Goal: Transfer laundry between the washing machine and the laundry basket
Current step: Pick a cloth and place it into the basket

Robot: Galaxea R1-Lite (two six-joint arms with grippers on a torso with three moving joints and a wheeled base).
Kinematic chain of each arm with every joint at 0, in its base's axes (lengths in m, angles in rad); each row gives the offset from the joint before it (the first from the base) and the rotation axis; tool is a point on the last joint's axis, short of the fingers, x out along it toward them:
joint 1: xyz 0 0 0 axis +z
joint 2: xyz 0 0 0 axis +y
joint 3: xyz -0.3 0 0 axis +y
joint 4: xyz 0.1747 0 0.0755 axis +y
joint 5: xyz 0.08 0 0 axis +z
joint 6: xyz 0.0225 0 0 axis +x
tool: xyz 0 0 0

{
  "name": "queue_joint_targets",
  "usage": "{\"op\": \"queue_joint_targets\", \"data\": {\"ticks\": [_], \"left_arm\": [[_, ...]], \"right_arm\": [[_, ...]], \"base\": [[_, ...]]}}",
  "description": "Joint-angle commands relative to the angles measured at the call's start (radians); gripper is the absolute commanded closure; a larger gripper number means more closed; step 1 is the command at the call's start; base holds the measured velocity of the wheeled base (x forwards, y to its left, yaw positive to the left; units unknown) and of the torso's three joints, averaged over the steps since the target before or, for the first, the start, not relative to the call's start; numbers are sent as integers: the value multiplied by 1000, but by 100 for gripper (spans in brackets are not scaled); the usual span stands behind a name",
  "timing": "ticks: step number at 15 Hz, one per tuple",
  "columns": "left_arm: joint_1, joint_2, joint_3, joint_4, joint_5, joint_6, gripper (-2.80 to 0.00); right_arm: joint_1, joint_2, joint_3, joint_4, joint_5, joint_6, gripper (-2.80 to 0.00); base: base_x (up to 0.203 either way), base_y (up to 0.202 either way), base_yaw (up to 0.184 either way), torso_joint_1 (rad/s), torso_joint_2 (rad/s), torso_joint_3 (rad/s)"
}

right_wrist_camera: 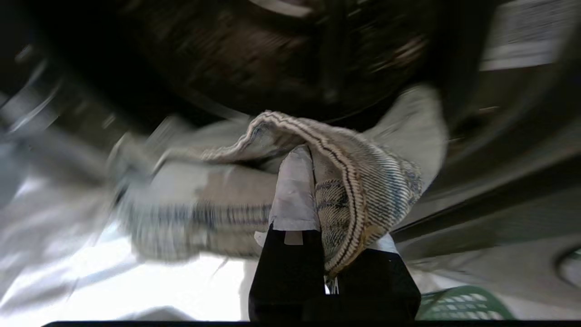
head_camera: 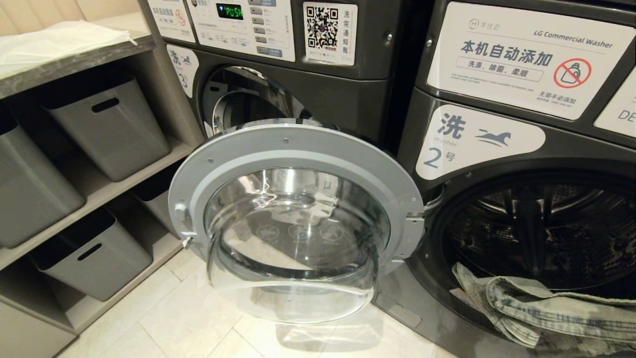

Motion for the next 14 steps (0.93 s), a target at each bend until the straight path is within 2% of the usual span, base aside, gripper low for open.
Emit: {"op": "queue_joint_targets", "data": {"ticks": [1, 4, 6, 8, 10, 12, 14], "left_arm": [[0, -2, 2, 0, 0, 0, 0], [0, -2, 2, 0, 0, 0, 0], [0, -2, 2, 0, 0, 0, 0], [0, -2, 2, 0, 0, 0, 0], [0, -2, 2, 0, 0, 0, 0], [0, -2, 2, 0, 0, 0, 0], [0, -2, 2, 0, 0, 0, 0]], "right_arm": [[-102, -49, -26, -2, -7, -3, 0], [-270, -90, -40, 26, -7, -9, 0], [-438, -100, -39, 61, 15, -20, 0], [-632, -109, -41, 115, 81, -27, 0], [-807, -116, -60, 161, 189, -32, 0], [-941, -115, -80, 180, 259, -51, 0], [-1044, -113, -81, 185, 275, -63, 0]], "base": [[0, 0, 0, 0, 0, 0], [0, 0, 0, 0, 0, 0], [0, 0, 0, 0, 0, 0], [0, 0, 0, 0, 0, 0], [0, 0, 0, 0, 0, 0], [0, 0, 0, 0, 0, 0], [0, 0, 0, 0, 0, 0]]}}
